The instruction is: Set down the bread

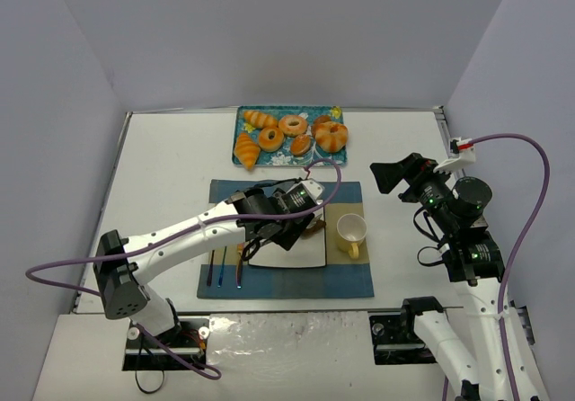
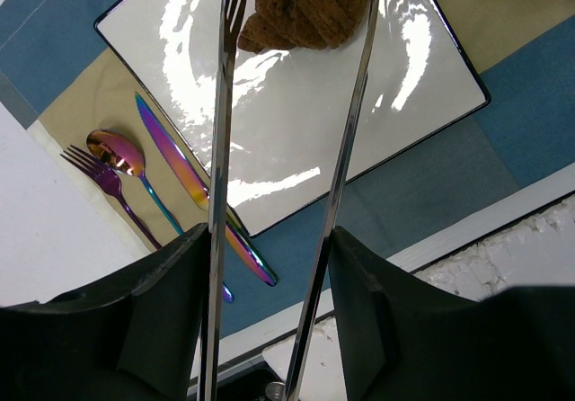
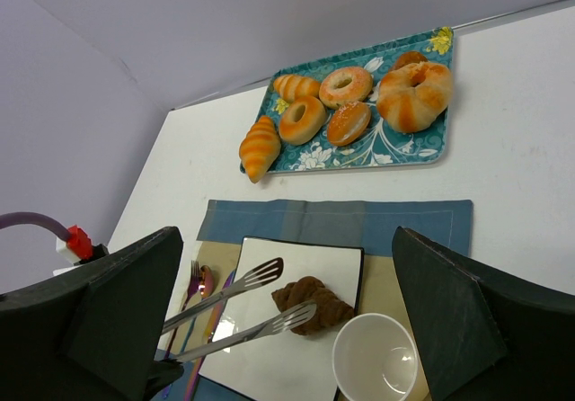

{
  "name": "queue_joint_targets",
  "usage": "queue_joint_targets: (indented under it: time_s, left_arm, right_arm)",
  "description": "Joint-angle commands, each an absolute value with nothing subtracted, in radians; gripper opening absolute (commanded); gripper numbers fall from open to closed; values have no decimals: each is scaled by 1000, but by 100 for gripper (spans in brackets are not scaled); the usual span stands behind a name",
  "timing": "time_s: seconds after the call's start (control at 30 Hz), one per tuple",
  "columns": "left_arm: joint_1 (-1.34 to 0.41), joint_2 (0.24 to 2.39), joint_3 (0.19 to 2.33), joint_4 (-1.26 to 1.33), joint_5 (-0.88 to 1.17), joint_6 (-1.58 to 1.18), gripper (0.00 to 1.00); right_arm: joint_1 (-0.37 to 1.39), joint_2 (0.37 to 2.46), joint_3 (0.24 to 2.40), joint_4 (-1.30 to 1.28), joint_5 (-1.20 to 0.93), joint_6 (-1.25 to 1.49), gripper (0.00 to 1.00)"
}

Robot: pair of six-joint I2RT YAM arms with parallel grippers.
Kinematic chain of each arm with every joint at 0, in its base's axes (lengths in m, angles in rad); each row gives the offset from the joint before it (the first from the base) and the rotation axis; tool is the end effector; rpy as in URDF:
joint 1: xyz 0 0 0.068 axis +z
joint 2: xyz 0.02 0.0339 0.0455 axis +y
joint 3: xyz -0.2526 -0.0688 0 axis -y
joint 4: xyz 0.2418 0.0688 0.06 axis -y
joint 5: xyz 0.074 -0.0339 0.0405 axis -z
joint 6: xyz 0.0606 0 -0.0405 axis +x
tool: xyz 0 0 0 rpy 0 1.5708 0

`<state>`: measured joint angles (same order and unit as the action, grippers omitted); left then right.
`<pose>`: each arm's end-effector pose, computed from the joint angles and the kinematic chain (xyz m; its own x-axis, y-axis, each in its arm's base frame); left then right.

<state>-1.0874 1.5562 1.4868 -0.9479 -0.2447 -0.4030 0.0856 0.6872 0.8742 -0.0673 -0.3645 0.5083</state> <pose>0.1671 -0.2867 0.2962 -0.6774 0.4718 -0.5644 0.5807 0.8139 -0.0166 0.1783 0.0370 0.3932 -0.1066 0.4472 -0.8880 -0.4357 0.7818 0.4460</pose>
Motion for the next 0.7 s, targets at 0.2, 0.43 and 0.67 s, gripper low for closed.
queue_joint_targets:
  time_s: [0.2, 0.43, 0.67]
  left_arm:
    - [-1091, 1492, 1566, -956, -295, -429, 49]
    - [-1029, 1513, 1614, -937, -278, -428, 50]
    - [-893, 1568, 1680, -888, -204, -386, 52]
  right_arm:
    - [86, 697, 881, 23, -380, 512, 100]
    - [86, 696, 884, 22, -383, 513, 100]
    - [86, 701, 895, 21, -389, 510, 100]
